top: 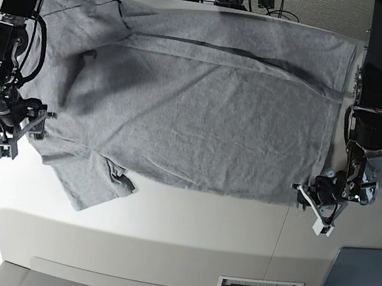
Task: Fold the T-shirt properly
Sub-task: 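Reach both grippers to the opposite shirt edge by the sleeve, then pinch the opposite edge with both grippers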
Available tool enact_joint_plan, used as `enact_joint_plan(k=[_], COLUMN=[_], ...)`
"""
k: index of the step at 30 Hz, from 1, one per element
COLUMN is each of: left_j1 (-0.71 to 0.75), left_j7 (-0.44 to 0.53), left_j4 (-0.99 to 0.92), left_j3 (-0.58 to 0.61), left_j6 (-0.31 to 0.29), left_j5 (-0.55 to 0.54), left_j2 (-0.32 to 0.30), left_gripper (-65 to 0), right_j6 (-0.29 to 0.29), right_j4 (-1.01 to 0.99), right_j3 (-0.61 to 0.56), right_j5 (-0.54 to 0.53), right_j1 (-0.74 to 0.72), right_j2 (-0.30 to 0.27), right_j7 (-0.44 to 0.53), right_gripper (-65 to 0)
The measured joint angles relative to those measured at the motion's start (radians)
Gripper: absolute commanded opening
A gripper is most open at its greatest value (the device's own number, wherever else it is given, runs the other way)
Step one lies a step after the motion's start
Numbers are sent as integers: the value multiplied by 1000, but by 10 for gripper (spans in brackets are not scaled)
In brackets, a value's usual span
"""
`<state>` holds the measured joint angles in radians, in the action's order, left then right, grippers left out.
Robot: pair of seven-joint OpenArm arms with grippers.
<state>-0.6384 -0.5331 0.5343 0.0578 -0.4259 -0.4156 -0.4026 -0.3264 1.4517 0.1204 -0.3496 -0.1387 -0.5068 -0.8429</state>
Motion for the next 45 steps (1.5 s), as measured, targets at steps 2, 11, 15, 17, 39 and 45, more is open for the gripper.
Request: enact_joint_plan(k=[2,11,15,17,39,45], left_j1=[0,0,0,0,0,0], left_j7=[0,-7,-6,-7,-9,-9], left_j4=[0,0,0,0,0,0], left_j3=[0,0,0,0,0,0], left_j6=[-1,-1,-2,-5,-5,-5], left_j5=[0,-3,-5,-5,-4,-4], left_j2=[-2,-1,-2,-2,-2,-2], left_gripper=[-650,-650,-650,-650,-650,-650], right_j6=[0,-51,-48,-51,19,65], right_j4=[0,-262,-465,-547,-1018,-1020], right_j3=[0,-89,-200,-256,-380,-378], right_j5=[42,101,78,58,393,395], right_j1=[0,-208,-356,-418,-631,-636], right_j2=[0,-3,6,21,191,188], right_j7=[80,114,109,108,433,440], right_gripper=[-311,-218,-219,-219,-219,-219])
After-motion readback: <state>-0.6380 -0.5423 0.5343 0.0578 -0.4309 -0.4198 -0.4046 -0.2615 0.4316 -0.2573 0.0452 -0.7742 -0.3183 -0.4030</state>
